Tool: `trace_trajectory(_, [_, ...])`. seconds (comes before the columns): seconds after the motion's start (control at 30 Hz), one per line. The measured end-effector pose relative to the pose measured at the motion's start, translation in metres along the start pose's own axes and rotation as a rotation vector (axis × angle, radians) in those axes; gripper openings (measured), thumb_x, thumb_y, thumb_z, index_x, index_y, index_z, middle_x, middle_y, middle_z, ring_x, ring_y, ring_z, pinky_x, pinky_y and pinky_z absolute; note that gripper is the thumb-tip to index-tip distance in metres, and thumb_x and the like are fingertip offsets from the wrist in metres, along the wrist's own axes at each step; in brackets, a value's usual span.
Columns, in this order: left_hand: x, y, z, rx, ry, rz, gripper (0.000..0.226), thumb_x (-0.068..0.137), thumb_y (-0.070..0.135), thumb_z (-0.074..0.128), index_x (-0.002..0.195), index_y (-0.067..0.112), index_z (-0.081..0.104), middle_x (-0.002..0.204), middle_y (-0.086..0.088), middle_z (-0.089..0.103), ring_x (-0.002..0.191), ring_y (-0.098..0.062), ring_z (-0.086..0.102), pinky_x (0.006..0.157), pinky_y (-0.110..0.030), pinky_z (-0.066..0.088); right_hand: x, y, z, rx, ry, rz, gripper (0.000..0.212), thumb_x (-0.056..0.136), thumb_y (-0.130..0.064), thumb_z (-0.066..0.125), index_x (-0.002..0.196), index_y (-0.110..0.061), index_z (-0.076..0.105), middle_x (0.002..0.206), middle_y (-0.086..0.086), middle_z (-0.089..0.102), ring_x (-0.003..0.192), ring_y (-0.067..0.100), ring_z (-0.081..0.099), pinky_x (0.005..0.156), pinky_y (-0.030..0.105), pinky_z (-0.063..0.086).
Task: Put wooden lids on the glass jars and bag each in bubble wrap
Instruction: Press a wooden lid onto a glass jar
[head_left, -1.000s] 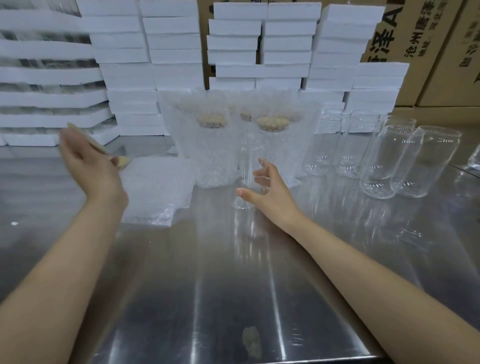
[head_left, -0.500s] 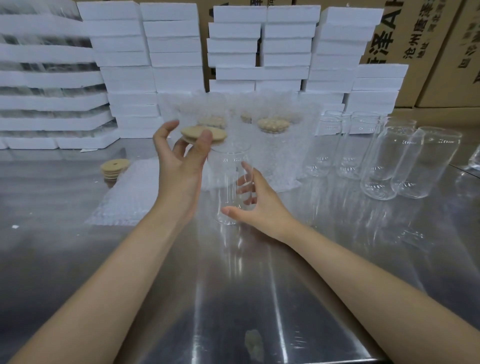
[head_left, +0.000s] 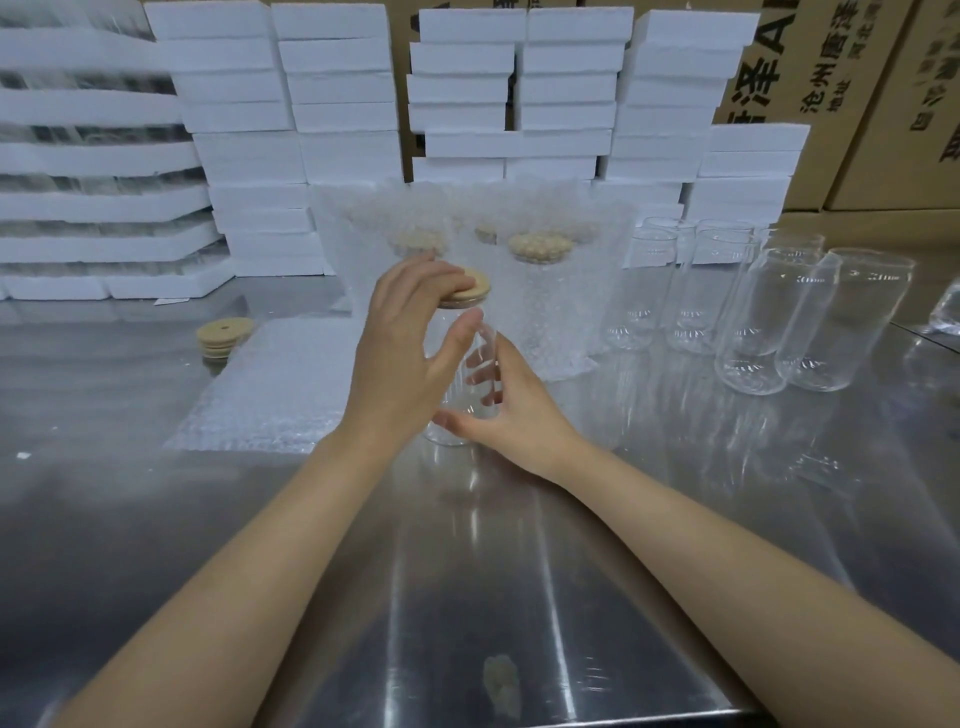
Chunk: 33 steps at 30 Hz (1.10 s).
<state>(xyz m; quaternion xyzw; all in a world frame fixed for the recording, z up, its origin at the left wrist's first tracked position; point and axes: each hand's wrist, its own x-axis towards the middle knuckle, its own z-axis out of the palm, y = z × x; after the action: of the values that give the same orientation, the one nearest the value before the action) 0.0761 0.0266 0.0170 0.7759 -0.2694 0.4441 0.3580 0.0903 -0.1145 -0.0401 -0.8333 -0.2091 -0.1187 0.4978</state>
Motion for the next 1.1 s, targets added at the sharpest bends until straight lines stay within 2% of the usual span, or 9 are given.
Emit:
trace_trajectory(0.37, [0.015,-0.004,0.036,-0.035,-0.061,0.013,0.031,0.086,0.016,0.059,0.117,0.013,0.061,0.119,0.003,0.058,0.116,-0.012,0.049,0.099,-0.008,0.027,0.004,0.007,-0.01,0.077,0.176,0.111,0.097,0.078,-0.031,0.08,0.153,-0.021,0.02,0.134,-0.001,0.044,0.119,0.013,0.051,0.091,0.023,0.046])
trace_trajectory(0.5, [0.011,-0.01,0.033,-0.053,-0.132,0.005,0.04,0.097,0.031,0.039,0.133,0.017,0.05,0.137,0.005,0.05,0.139,-0.005,0.028,0.118,-0.03,0.019,0.007,0.009,-0.012,0.076,0.171,0.122,0.098,0.079,-0.03,0.08,0.154,-0.021,0.018,0.134,-0.002,0.043,0.118,0.013,0.05,0.086,0.016,0.042])
trace_trajectory(0.57, [0.007,-0.02,0.026,-0.018,-0.124,-0.121,0.046,0.102,0.036,0.026,0.143,0.019,0.038,0.147,0.005,0.042,0.141,-0.004,0.026,0.121,-0.037,0.008,0.007,0.01,-0.013,0.072,0.171,0.128,0.097,0.079,-0.031,0.079,0.153,-0.022,0.018,0.133,-0.003,0.043,0.117,0.011,0.05,0.086,0.014,0.041])
trace_trajectory(0.63, [0.002,-0.037,0.011,0.096,-0.022,-0.322,0.044,0.102,0.028,0.034,0.144,0.014,0.037,0.144,-0.002,0.045,0.136,-0.017,0.036,0.117,-0.04,0.02,0.007,0.01,-0.013,0.077,0.17,0.13,0.095,0.08,-0.03,0.079,0.153,-0.023,0.018,0.134,-0.004,0.043,0.119,0.01,0.048,0.092,0.018,0.041])
trace_trajectory(0.73, [-0.004,-0.066,-0.013,0.506,-0.029,-0.577,0.041,0.088,0.012,0.053,0.128,0.003,0.048,0.13,-0.019,0.045,0.123,-0.036,0.038,0.099,-0.044,0.031,0.006,0.01,-0.014,0.083,0.163,0.132,0.095,0.082,-0.028,0.078,0.154,-0.021,0.016,0.134,-0.006,0.041,0.121,0.008,0.046,0.099,0.023,0.039])
trace_trajectory(0.83, [-0.009,-0.08,-0.028,0.746,-0.357,-0.845,0.046,0.089,0.027,0.056,0.125,0.001,0.045,0.135,-0.025,0.039,0.127,-0.039,0.033,0.101,-0.044,0.029,0.006,0.01,-0.013,0.088,0.162,0.126,0.098,0.082,-0.026,0.078,0.155,-0.019,0.013,0.141,-0.003,0.039,0.126,0.01,0.044,0.103,0.024,0.038])
trace_trajectory(0.93, [-0.013,-0.084,-0.029,0.719,-0.52,-0.937,0.032,0.093,0.025,0.049,0.116,0.002,0.05,0.127,-0.022,0.048,0.118,-0.039,0.043,0.094,-0.041,0.037,0.005,0.009,-0.013,0.06,0.199,0.07,0.101,0.082,-0.023,0.078,0.155,-0.016,0.009,0.144,0.001,0.035,0.128,0.012,0.043,0.102,0.02,0.035])
trace_trajectory(1.03, [-0.009,-0.082,-0.03,0.659,-0.445,-0.925,0.003,0.088,0.005,0.048,0.085,0.004,0.05,0.096,-0.016,0.055,0.09,-0.034,0.051,0.075,-0.035,0.041,0.002,0.005,-0.013,0.001,0.291,-0.022,0.098,0.083,-0.023,0.077,0.154,-0.016,0.01,0.139,-0.002,0.031,0.126,0.009,0.04,0.101,0.011,0.032])
trace_trajectory(1.1, [-0.007,-0.081,-0.033,0.637,-0.401,-0.915,0.013,0.086,0.004,0.048,0.073,0.005,0.046,0.082,-0.012,0.049,0.079,-0.031,0.047,0.069,-0.033,0.038,0.0,0.002,-0.014,-0.054,0.418,-0.114,0.09,0.085,-0.021,0.074,0.153,-0.011,0.016,0.135,-0.002,0.029,0.127,0.011,0.038,0.104,0.009,0.03])
